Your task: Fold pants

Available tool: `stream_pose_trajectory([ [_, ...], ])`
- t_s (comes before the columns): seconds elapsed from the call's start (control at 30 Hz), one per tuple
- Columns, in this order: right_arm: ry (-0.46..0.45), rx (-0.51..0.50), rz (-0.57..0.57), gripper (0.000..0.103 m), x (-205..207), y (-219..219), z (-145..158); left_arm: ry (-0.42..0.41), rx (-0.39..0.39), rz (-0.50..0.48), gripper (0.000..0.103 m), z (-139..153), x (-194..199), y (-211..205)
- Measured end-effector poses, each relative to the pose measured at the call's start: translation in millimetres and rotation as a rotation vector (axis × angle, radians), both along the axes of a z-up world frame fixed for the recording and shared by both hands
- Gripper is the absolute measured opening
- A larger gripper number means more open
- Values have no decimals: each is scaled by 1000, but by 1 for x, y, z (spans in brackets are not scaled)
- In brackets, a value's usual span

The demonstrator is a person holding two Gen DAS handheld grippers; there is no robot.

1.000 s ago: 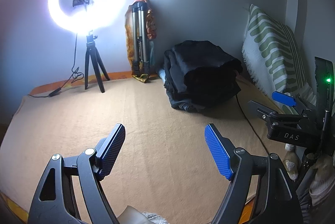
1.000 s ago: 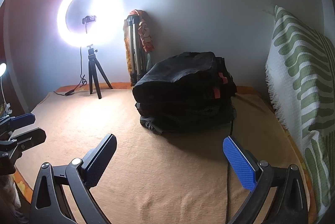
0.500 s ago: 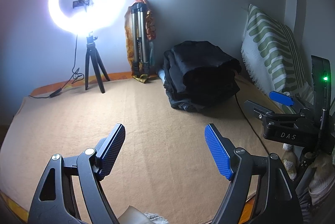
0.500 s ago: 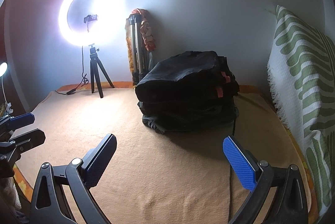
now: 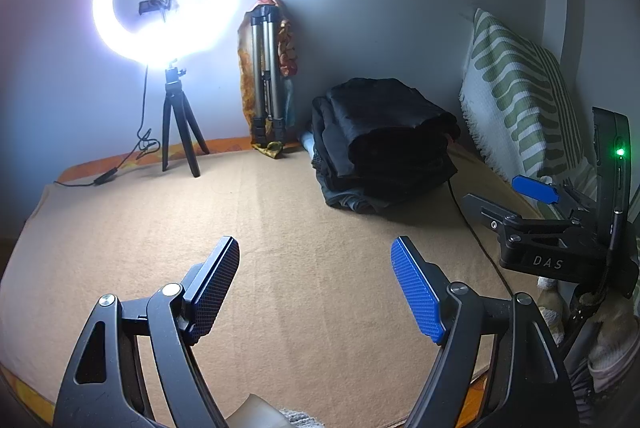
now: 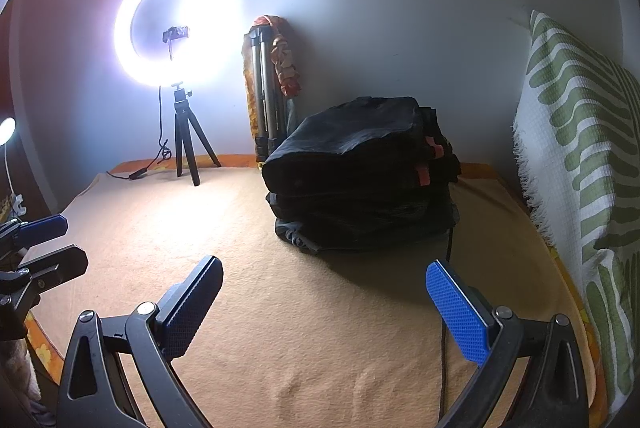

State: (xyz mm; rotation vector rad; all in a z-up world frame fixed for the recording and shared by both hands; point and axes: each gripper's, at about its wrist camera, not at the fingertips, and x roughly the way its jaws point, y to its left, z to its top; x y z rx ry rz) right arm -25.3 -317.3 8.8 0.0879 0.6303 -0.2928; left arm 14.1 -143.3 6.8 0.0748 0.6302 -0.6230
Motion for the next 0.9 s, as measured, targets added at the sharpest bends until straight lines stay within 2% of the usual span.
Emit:
stream_pose_trajectory([
  [0.9,7,-3,12,103,3,9,-2,-1,5,5,79,-1,-1,4],
])
